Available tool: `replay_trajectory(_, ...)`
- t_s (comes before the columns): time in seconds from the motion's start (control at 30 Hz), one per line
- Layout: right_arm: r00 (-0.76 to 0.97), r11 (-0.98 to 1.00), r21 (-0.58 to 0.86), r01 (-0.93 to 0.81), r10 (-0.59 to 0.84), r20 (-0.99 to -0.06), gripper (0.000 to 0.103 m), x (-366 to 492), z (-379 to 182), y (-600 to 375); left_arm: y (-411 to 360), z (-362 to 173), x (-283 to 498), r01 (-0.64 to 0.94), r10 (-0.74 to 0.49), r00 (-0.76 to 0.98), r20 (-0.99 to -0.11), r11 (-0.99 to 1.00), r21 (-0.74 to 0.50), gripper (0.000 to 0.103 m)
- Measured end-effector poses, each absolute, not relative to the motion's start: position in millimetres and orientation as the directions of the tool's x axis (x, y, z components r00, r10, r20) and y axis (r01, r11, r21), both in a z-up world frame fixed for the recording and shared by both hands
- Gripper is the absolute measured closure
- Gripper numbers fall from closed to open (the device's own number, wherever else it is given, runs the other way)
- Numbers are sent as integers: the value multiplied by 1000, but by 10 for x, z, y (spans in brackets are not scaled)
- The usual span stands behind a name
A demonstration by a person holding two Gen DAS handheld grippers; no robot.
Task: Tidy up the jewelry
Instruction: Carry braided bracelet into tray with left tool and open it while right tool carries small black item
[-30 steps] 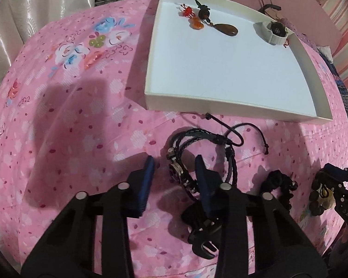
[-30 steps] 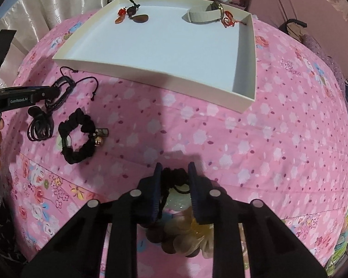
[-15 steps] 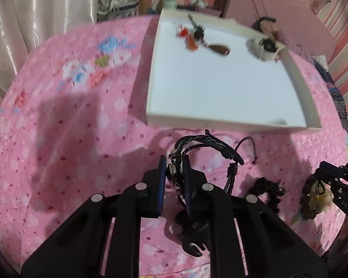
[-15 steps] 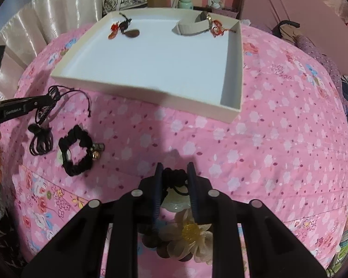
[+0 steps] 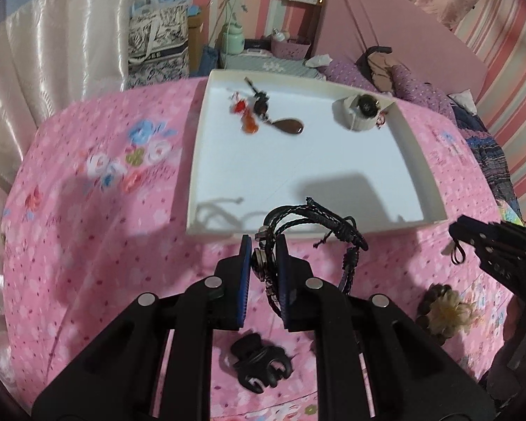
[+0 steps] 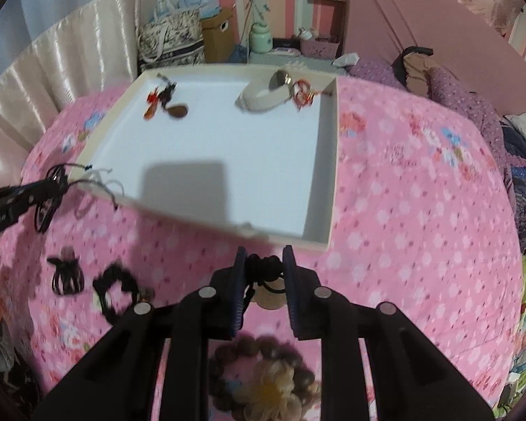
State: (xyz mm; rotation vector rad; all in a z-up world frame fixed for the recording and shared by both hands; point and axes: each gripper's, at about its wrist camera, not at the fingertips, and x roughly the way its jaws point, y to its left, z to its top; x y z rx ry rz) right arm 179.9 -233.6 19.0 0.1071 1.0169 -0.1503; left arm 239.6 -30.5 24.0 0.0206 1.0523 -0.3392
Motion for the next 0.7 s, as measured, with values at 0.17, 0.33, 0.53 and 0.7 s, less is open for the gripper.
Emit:
replay_trajectory(0.17,536,978,32,205,-84,-840,83,2108,293,-2402,-428,343,2552,304,-291,456,-841,939,-160,91)
replay_trajectory(0.33,537,972,19,234,-112,-836,83,2433,293,-2459,-523,321,2772,299,-264,470,-842,945,-130,91)
replay_trajectory(0.53,529,964,6,266,-141,-837,83,2754,190,-2576,-549,125,3112,279,-230,459,-858,954,-107,91)
replay_trajectory(0.7,514,953,24,302,-142,-846,83,3013,51,-2713,-540,0,3353,258,-202,470,-859,962,-85,91)
